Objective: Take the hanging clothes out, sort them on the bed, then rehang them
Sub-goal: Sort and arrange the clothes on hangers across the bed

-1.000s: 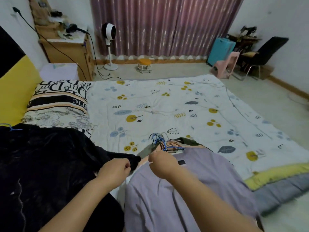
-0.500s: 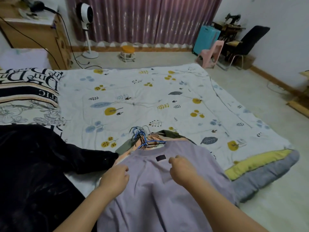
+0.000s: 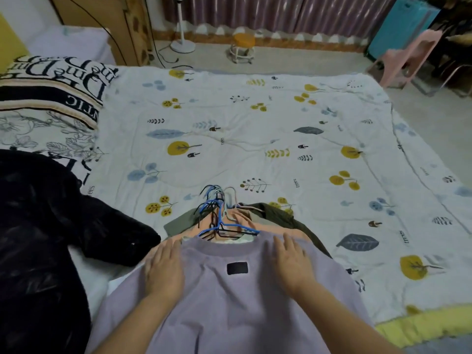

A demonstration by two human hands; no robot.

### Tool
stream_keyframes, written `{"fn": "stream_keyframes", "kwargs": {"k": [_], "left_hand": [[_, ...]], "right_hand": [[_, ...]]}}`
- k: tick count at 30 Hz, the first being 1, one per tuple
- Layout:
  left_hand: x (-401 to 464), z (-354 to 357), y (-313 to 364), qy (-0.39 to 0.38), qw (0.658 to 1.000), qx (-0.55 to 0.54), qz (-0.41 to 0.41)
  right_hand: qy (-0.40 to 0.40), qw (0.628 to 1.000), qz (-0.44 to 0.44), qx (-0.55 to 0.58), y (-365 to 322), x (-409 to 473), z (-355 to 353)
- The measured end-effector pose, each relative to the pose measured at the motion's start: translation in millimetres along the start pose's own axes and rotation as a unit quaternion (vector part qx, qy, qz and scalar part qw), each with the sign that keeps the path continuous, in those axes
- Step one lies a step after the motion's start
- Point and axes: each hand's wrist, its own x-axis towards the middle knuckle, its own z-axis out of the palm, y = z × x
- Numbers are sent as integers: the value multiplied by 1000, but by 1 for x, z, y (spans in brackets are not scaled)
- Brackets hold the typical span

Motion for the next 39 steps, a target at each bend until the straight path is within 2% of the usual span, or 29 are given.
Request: {"fn": "stream_keyframes", "kwargs": {"k": [4, 7, 9, 12, 15, 19, 23, 29, 39], "left_hand": [[18, 13, 6, 6, 999, -1, -48], [24, 15, 13, 7, 997, 1, -77], [26, 15, 15, 5, 995, 5, -97], [21, 12, 18, 26, 994, -12, -106], [9, 2, 19, 83, 990, -58, -99], [-12, -18, 21, 140, 981, -103, -82], [-40, -43, 19, 145, 969, -176, -89], [-103, -83, 10, 170, 947, -273, -24], [-243, -153, -17, 172, 921, -340, 77]], "right_hand": [[34, 999, -26, -5, 11, 35, 12], [4, 999, -28, -28, 15, 51, 16], [12, 1000, -23, -16, 16, 55, 14], [79, 997, -27, 6, 18, 53, 11], [158, 986, -54, 22, 20, 44, 7], [184, 979, -38, 78, 19, 19, -13], [242, 958, -17, 155, 22, -11, -24], [285, 940, -4, 187, 24, -83, -52], [465, 871, -7, 160, 28, -249, -85]]}}
